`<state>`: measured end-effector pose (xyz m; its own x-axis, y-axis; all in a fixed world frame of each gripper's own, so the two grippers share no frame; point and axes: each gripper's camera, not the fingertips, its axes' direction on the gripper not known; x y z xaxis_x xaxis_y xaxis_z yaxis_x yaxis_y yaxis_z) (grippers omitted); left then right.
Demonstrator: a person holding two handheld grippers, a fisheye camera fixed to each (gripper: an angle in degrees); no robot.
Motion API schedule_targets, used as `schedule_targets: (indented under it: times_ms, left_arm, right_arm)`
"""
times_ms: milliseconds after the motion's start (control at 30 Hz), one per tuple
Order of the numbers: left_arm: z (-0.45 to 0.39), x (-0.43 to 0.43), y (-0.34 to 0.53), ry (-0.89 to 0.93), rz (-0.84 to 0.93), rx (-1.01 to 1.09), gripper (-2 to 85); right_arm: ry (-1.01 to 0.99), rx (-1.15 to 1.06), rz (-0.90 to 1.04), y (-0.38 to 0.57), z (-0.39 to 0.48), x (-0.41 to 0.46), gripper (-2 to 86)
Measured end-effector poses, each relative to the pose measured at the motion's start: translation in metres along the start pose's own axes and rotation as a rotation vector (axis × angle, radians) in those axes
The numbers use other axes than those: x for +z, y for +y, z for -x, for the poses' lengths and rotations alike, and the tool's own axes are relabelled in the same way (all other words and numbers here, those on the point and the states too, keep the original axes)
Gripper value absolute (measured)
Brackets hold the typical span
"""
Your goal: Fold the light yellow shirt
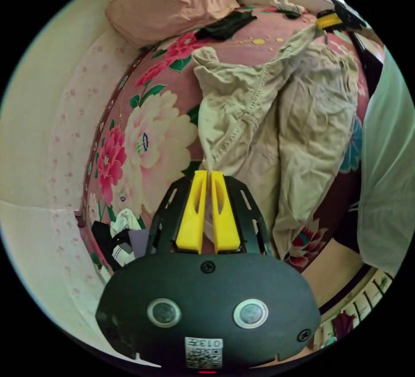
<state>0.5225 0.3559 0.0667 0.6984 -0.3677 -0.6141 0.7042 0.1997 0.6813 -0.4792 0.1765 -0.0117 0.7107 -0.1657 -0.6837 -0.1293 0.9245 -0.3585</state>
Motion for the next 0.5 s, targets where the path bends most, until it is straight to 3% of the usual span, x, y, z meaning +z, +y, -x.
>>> schedule_targets:
  times_ms: [233,500]
  left_arm:
    - [-0.065,0.075,0.000,-0.030,0.183,0.085,0.5]
    - [-0.058,0.044,0.022,-0.036,0.195,0.074,0.0]
  right_arm:
    - [0.057,-0.093,0.142,0.022,0.101,0.056,3.8]
    - [0.015,-0.129,0.091,0.056,0.084,0.043,6.5]
